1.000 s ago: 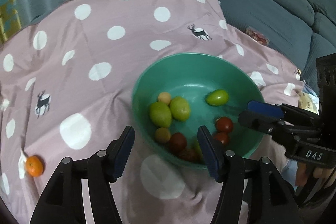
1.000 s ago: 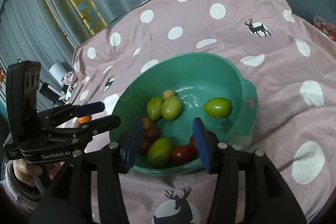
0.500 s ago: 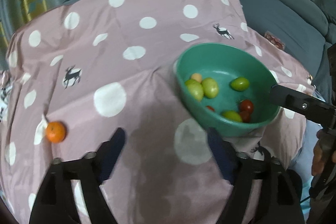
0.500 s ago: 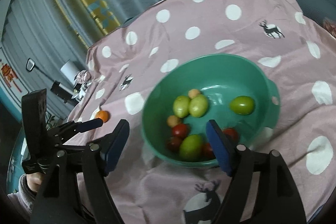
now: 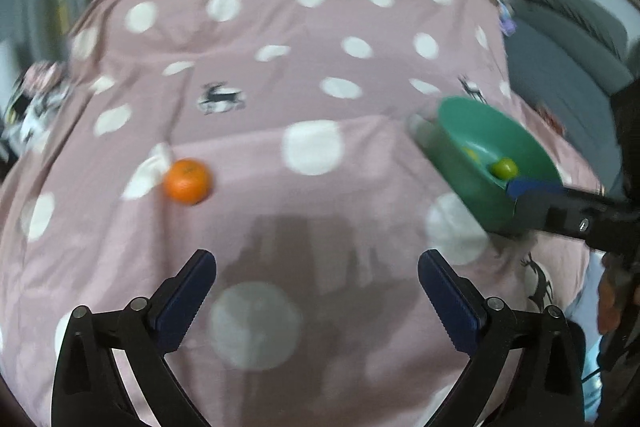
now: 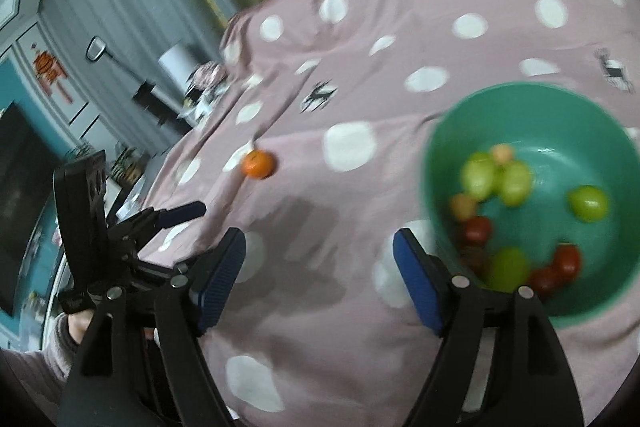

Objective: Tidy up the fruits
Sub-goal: 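Move both tools toward the orange on the sheet, then close the right tool on the orange while the left tool presses its other side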

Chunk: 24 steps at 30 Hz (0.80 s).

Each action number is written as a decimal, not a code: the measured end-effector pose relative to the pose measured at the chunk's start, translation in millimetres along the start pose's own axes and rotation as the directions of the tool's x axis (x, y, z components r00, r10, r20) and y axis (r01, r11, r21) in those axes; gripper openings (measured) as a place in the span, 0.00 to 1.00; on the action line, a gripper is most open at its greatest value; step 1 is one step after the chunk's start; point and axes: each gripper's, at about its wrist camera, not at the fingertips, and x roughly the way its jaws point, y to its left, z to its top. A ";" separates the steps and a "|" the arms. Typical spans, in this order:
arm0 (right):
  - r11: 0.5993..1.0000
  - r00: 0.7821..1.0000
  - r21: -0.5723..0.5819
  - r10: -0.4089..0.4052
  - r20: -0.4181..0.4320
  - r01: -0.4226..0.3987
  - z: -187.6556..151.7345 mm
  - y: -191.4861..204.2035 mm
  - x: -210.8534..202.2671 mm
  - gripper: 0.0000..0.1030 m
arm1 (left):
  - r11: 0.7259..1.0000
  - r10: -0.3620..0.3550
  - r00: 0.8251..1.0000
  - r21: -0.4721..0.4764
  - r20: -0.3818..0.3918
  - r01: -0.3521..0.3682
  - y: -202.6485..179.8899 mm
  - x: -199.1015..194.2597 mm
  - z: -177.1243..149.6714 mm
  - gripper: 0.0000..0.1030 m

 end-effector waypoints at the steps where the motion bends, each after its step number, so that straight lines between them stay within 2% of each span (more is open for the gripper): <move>1: 1.000 1.000 -0.001 0.016 -0.017 -0.016 1.3 3.3 7.8 0.75 | 1.000 -0.003 1.000 -0.025 0.013 0.003 11.6 -3.9 -3.1 0.98; 6: 0.997 0.992 0.002 0.076 -0.096 -0.076 13.7 20.9 55.8 0.75 | 0.991 -0.032 0.997 -0.127 0.074 0.042 54.6 -14.8 -8.3 0.98; 12: 0.979 0.968 0.097 0.193 -0.161 -0.179 40.3 32.1 110.9 0.74 | 0.997 -0.046 0.995 -0.051 0.085 0.050 72.0 -4.4 7.2 0.98; 15: 0.967 0.955 0.154 0.228 -0.189 -0.200 53.8 32.7 140.2 0.72 | 0.999 -0.049 0.997 -0.001 0.054 0.049 76.7 10.5 17.2 0.98; 18: 0.944 0.937 0.244 0.277 -0.214 -0.224 63.1 28.2 168.2 0.69 | 0.999 -0.047 0.999 0.027 0.014 0.047 82.5 27.1 26.3 0.90; 20: 0.936 0.932 0.276 0.283 -0.229 -0.217 67.8 28.2 184.3 0.66 | 0.997 -0.032 0.999 0.073 -0.012 0.033 82.6 39.6 34.3 0.79; 22: 0.933 0.929 0.292 0.285 -0.238 -0.211 71.1 29.3 194.4 0.66 | 0.996 -0.018 0.999 0.091 -0.031 0.020 83.6 50.0 39.3 0.79; 24: 0.926 0.927 0.308 0.294 -0.232 -0.216 74.1 31.6 201.7 0.66 | 0.995 -0.019 0.999 0.102 -0.044 0.023 85.3 56.8 42.3 0.74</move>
